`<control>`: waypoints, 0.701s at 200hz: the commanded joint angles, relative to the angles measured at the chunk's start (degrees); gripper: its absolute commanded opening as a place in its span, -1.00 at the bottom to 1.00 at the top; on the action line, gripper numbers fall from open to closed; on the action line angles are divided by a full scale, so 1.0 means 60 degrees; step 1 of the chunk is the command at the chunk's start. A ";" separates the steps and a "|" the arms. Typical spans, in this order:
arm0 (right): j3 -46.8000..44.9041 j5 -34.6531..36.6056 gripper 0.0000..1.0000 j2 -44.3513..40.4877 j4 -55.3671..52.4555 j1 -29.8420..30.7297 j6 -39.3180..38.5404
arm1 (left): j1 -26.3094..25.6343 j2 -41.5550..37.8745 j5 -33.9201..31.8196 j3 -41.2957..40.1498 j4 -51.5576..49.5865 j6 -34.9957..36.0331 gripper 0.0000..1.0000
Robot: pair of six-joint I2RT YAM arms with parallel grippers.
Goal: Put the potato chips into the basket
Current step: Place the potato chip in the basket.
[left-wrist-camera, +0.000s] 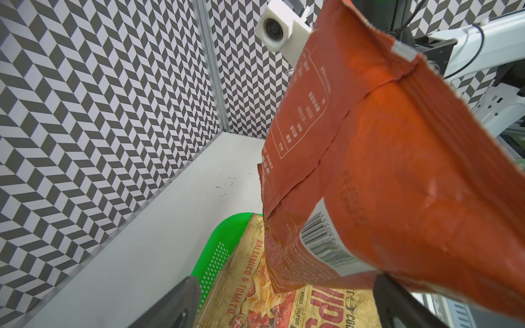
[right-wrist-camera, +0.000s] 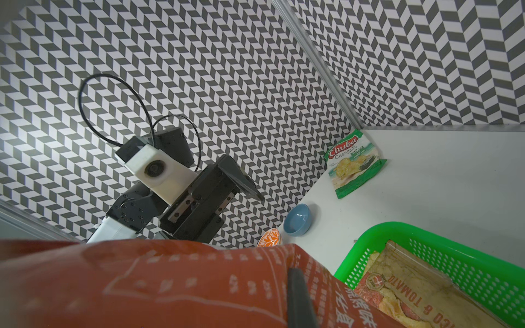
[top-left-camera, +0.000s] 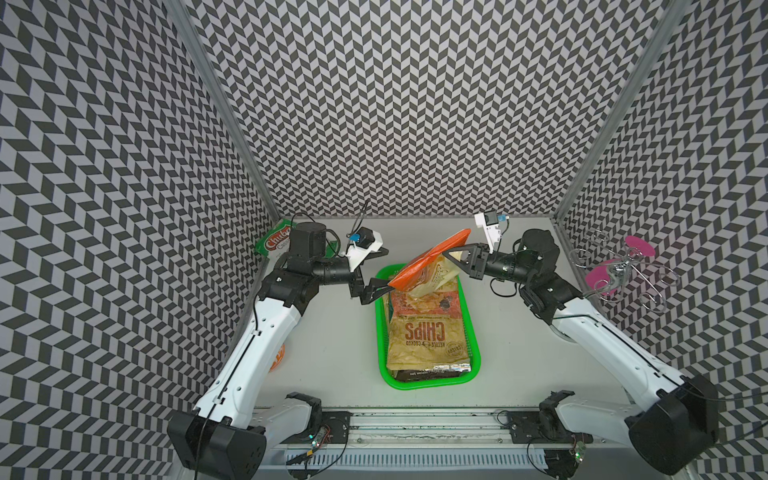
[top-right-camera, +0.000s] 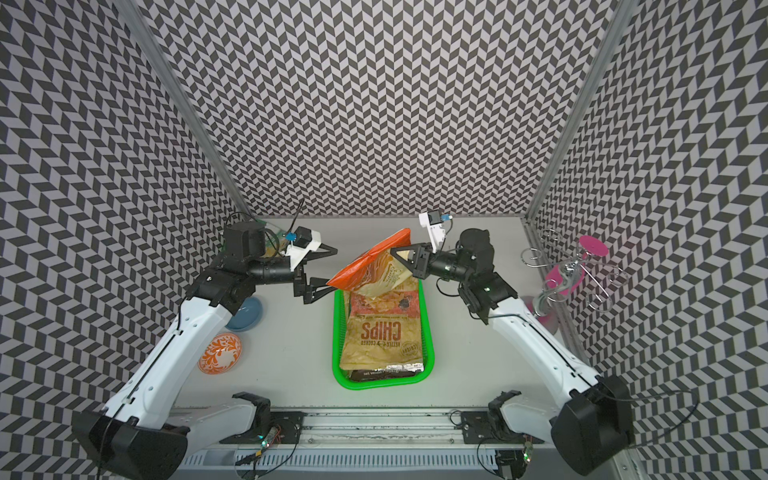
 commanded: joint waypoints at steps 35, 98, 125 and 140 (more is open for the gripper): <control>0.0662 0.0224 -1.00 0.0095 0.0651 0.0069 0.0194 | -0.0074 -0.0235 0.0189 0.0032 -0.0543 0.1091 0.98; 0.0466 -0.0265 -1.00 0.0110 0.1018 0.0175 0.0397 | -0.0229 0.0137 0.0312 0.0037 0.0878 -0.0345 0.98; 0.0464 -0.0326 -1.00 -0.0027 0.0926 0.0225 0.0342 | -0.0326 0.0572 0.0642 0.0337 0.1124 -0.0791 0.99; 0.0491 -0.0331 -1.00 -0.0106 0.0771 0.0220 0.0225 | -0.0341 0.0769 0.0927 0.0591 0.0988 -0.0864 0.93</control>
